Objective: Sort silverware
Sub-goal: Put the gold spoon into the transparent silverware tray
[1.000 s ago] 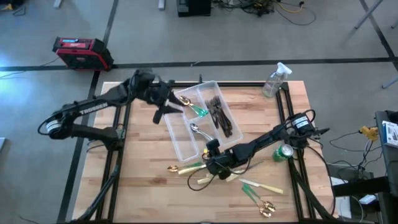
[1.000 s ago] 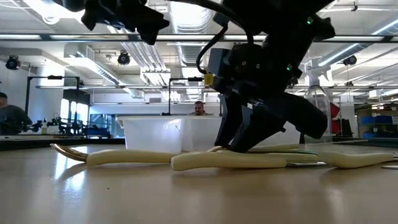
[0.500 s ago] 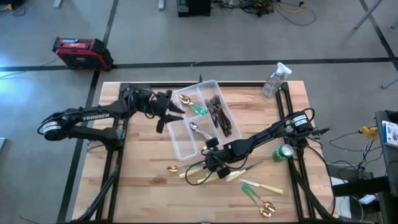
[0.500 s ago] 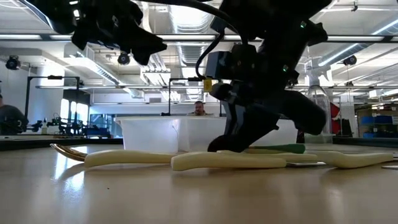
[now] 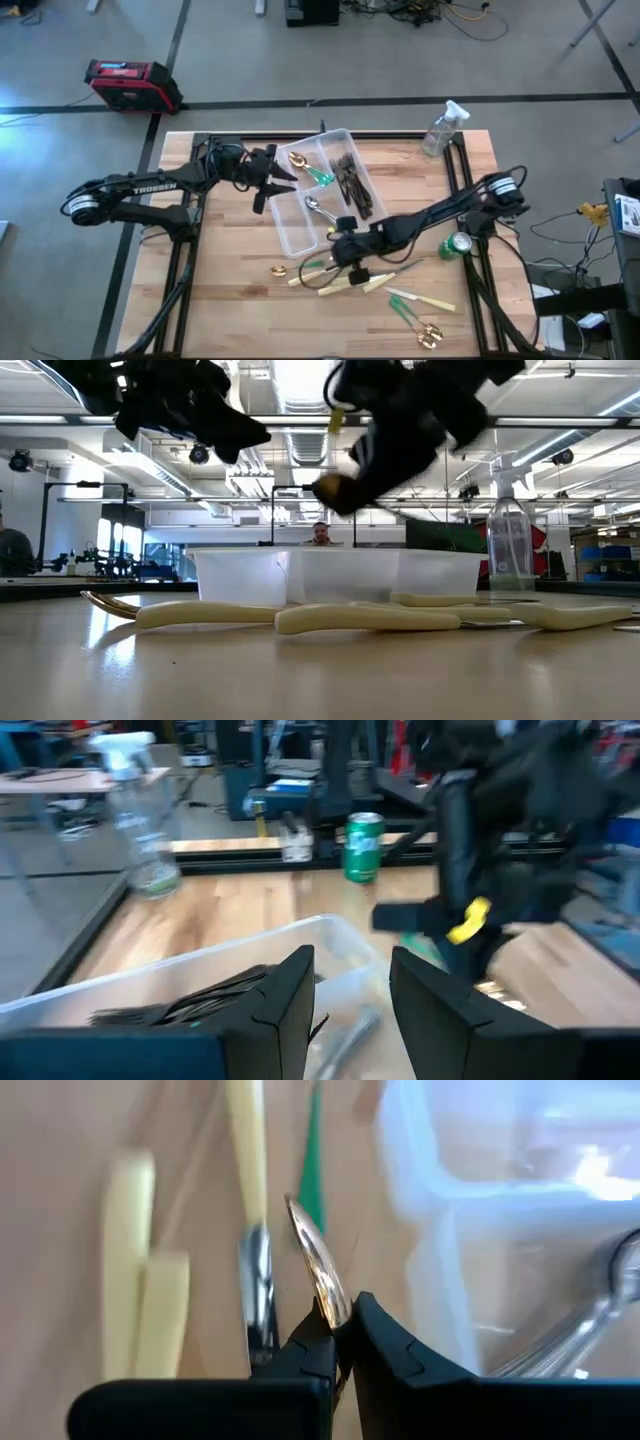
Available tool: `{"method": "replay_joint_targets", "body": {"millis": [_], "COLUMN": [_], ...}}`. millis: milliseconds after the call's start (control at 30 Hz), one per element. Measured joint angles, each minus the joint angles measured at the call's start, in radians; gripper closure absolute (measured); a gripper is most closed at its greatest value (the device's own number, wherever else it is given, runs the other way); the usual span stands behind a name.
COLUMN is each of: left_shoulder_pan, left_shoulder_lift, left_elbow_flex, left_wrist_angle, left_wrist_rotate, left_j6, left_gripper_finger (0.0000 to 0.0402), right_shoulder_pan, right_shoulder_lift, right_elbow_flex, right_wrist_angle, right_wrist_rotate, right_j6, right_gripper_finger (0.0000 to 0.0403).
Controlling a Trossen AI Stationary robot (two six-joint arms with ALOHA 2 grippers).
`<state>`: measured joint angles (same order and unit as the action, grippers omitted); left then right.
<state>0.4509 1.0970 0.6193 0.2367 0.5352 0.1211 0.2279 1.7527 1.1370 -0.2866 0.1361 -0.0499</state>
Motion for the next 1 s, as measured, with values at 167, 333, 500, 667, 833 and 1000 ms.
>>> {"method": "replay_joint_targets", "body": {"millis": [167,333,500,667,833,1000], "left_shoulder_pan": [-0.006,-0.007,-0.006,0.003,0.005,0.005], "left_shoulder_lift": [0.001,-0.016,-0.070,-0.134,-0.162,-0.144], "left_elbow_flex": [-0.001,-0.001,-0.001,0.000,0.000,0.000], "left_wrist_angle": [0.006,0.007,0.001,-0.057,-0.115,-0.133], "left_wrist_rotate": [-0.077,-0.077,-0.078,-0.162,-0.365,-0.386], "left_j6": [0.000,0.003,0.028,0.057,0.089,0.097], "left_gripper_finger": [0.0283,0.0283,0.0283,0.0283,0.0283,0.0283], "right_shoulder_pan": [-0.096,-0.253,-0.442,-0.588,-0.663,-0.710], "right_shoulder_lift": [-0.093,-0.114,-0.076,-0.027,0.075,0.222], "right_elbow_flex": [0.002,0.003,0.003,0.043,0.197,0.417], "right_wrist_angle": [0.097,0.154,0.188,0.278,0.245,0.145], "right_wrist_rotate": [-0.087,-0.122,-0.281,-0.425,-0.506,-0.610], "right_j6": [0.129,0.268,0.428,0.481,0.466,0.443], "right_gripper_finger": [0.0400,0.0400,0.0400,0.0400,0.0400,0.0400]}}
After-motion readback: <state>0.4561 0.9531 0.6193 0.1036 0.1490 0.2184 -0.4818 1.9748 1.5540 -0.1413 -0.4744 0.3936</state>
